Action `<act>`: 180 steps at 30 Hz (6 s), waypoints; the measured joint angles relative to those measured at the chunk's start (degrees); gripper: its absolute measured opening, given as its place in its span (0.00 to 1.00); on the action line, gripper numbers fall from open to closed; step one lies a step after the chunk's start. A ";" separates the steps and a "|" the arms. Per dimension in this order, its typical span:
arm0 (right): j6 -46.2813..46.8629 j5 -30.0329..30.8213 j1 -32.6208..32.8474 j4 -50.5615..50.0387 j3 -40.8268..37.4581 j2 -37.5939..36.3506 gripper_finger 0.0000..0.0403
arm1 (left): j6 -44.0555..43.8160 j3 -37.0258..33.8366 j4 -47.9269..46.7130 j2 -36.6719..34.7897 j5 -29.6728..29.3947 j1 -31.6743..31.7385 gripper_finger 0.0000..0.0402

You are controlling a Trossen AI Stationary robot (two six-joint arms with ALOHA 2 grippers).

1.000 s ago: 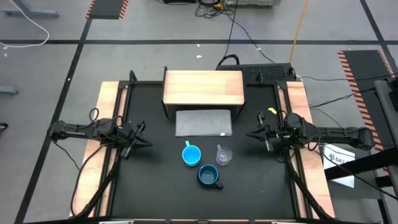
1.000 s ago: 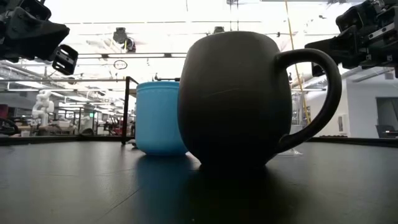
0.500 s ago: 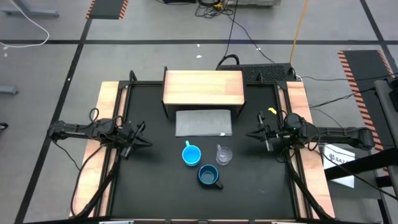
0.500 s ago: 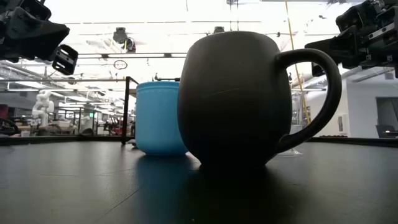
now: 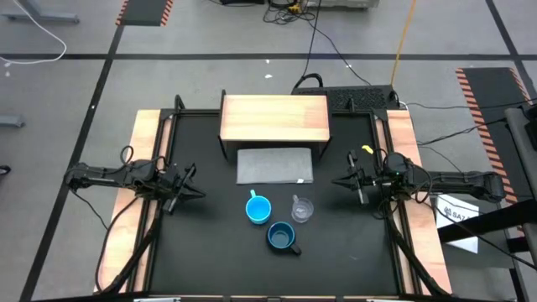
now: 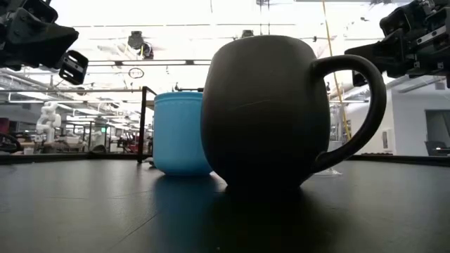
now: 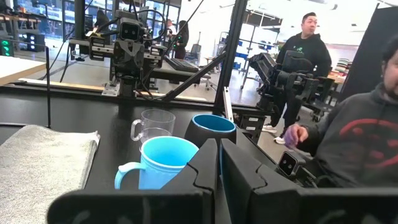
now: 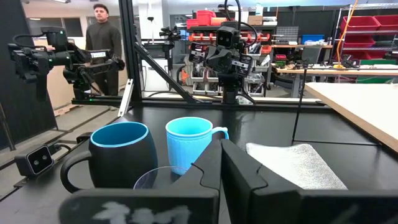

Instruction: Stack small to large cups/mugs on shelf

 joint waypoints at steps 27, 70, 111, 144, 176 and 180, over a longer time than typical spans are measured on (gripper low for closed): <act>-3.46 0.01 0.00 0.47 0.00 0.01 0.00 | 2.22 0.02 0.67 0.00 -0.28 0.00 0.05; -3.65 0.01 0.00 0.42 0.01 0.00 0.00 | 8.42 5.78 12.85 10.78 -14.23 0.66 0.01; 2.53 0.23 0.00 0.20 0.01 0.01 0.00 | 9.80 39.57 22.15 74.03 12.24 8.04 0.01; 3.24 0.25 0.00 -0.23 0.00 -0.02 0.00 | 13.00 62.46 -2.98 90.93 10.33 1.86 0.80; 5.00 0.27 -0.02 -1.48 0.02 0.14 0.00 | 16.31 80.76 -28.25 106.05 11.28 -0.66 0.69; 4.96 0.27 -0.02 -1.85 0.01 0.18 0.00 | 15.48 80.83 -27.57 107.05 11.26 -0.93 0.69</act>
